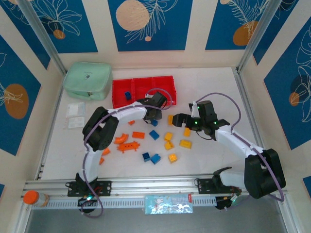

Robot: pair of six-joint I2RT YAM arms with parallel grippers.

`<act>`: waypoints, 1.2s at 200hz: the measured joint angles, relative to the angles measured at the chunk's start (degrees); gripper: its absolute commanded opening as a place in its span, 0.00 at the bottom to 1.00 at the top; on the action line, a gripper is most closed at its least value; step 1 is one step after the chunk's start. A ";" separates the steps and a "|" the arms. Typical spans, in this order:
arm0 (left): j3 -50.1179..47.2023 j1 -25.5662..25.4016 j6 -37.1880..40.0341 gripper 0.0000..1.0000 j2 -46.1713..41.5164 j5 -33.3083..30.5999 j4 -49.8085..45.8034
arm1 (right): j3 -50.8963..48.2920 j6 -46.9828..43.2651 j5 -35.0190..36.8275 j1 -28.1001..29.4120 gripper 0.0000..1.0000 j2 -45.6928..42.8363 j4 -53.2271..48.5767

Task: Sort the legos into containers by color
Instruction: Pick up the lego from the center of the table, then place the lego in the container.

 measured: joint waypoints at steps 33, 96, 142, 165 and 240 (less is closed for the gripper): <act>0.00 0.00 0.28 0.33 0.00 0.00 0.04 | 0.17 -0.83 0.07 1.31 0.99 0.07 -0.33; -2.71 0.00 0.57 0.25 -2.80 -0.42 0.44 | 4.26 -2.82 1.03 3.69 0.99 0.07 -3.74; -9.49 0.20 0.98 0.23 -13.70 -0.39 1.44 | 7.48 -3.78 2.03 5.79 0.99 0.09 -6.56; -12.04 0.70 2.29 0.22 -20.04 -1.01 1.49 | 8.98 -3.78 2.40 7.48 0.99 0.46 -7.21; -13.90 9.92 8.48 0.20 -28.13 -3.32 1.22 | 13.62 -2.60 2.38 13.38 0.99 8.31 -5.57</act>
